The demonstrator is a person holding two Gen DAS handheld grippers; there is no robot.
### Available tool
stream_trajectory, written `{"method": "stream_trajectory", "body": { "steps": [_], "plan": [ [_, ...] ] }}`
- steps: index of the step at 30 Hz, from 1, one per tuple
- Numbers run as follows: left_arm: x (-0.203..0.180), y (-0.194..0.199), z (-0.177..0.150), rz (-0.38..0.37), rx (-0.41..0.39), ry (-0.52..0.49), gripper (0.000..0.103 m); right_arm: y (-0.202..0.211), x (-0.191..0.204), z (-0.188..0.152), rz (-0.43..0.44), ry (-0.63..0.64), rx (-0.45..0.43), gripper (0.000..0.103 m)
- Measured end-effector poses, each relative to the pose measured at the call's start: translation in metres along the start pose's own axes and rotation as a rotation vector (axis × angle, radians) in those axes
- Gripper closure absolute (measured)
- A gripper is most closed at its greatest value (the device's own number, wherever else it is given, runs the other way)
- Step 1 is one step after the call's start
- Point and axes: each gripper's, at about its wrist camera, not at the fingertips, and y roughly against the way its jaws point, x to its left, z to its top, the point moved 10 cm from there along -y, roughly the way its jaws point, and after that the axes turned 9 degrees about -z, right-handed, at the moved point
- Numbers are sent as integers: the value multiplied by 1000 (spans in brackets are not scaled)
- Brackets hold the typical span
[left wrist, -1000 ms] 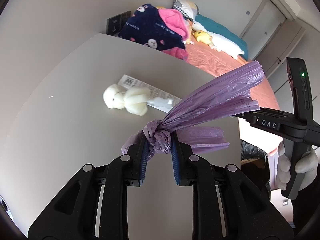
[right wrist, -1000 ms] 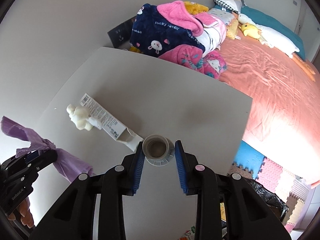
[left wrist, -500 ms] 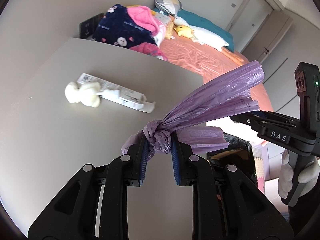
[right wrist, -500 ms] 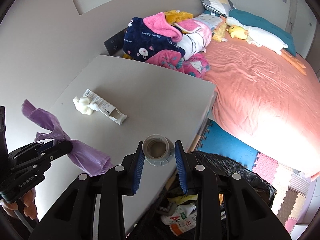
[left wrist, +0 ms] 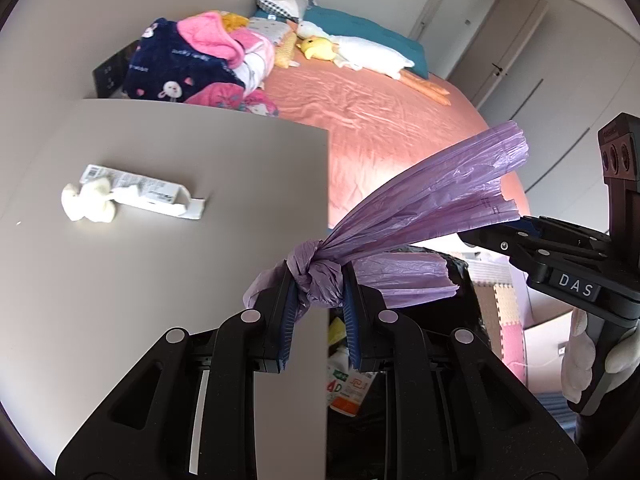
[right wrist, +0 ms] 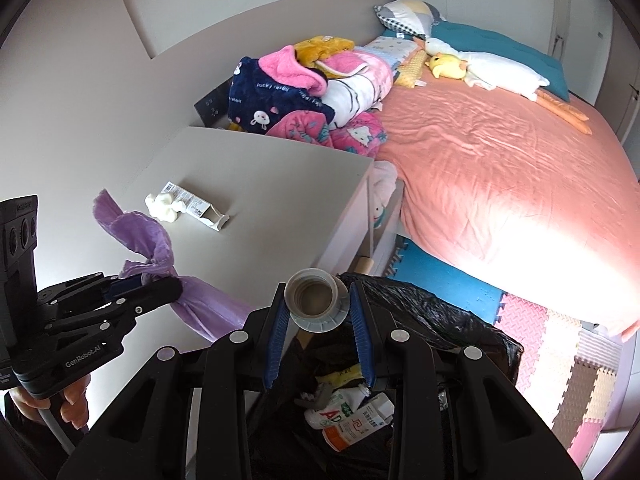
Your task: Collect trash
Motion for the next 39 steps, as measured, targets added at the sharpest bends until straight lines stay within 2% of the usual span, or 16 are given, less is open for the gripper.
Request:
{"method": "stream_trajectory", "body": {
  "steps": [21, 28, 30, 31, 32, 34, 39],
  "plan": [
    [-101, -51, -7, -106, 114, -167, 82, 41, -91, -33, -66, -122, -40, 71],
    [-128, -72, -18, -166, 197, -226, 80, 48, -114, -41, -87, -158, -46, 71],
    [-135, -79, -28, -181, 256, -262, 53, 53, -120, -41, -76, -171, -58, 71],
    [-134, -82, -31, -150, 266, -277, 10, 57, -124, -42, -70, -184, -66, 63],
    [-133, -84, -31, -123, 256, -291, 6, 60, -128, -43, -67, -200, -73, 44],
    [-129, -87, -33, -102, 254, -294, 7, 70, -140, -42, -85, -239, -116, 28],
    [-109, -90, -32, -76, 251, -209, 7, 72, -158, -45, -101, -288, -117, 26]
  ]
}}
